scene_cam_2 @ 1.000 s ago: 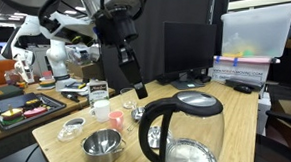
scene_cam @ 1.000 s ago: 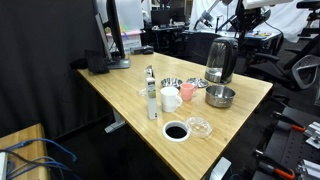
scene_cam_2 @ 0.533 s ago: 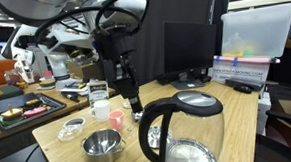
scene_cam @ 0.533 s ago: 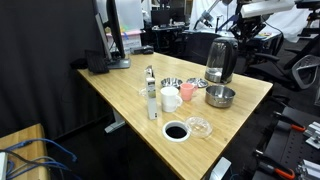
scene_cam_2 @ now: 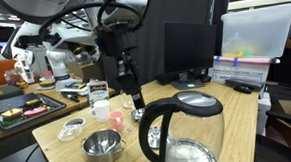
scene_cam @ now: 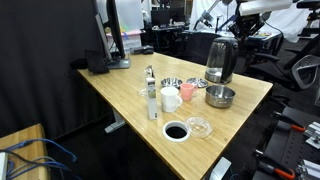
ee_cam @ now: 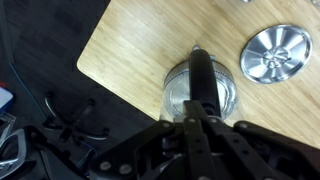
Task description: Open the lid of the electric kettle.
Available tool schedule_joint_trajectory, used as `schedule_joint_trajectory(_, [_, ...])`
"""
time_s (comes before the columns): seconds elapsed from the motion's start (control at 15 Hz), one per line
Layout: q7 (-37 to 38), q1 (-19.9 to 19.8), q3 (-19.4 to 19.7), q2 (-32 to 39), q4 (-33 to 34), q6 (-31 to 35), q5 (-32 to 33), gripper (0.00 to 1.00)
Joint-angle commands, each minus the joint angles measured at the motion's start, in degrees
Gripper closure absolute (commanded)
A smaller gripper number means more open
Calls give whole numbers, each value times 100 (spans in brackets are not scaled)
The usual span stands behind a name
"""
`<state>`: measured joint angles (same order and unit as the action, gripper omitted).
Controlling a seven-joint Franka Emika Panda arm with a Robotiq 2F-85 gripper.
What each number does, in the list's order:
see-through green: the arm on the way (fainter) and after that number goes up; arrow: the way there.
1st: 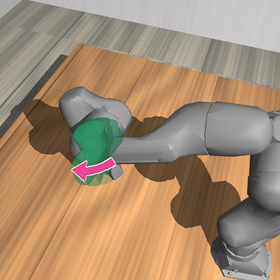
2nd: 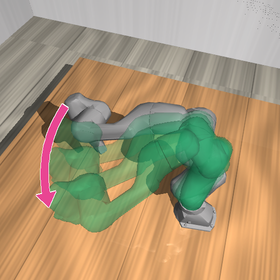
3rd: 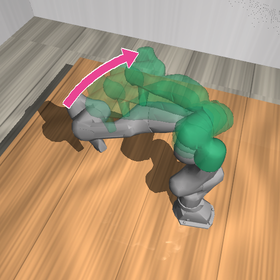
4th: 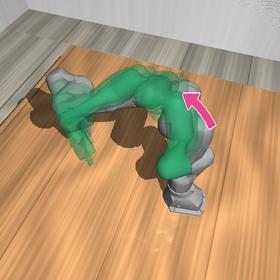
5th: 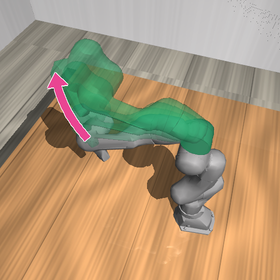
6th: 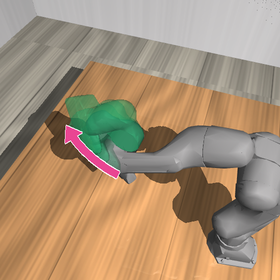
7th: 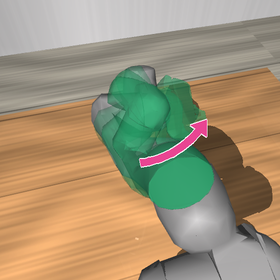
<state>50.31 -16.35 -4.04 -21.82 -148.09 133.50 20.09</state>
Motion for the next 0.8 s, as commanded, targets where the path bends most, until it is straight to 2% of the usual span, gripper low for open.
schedule_joint_trajectory(0.0, [58,100,52,187,97,54,31,100])
schedule_joint_trajectory(0.73, [222,158,105,650,485,48,136,100])
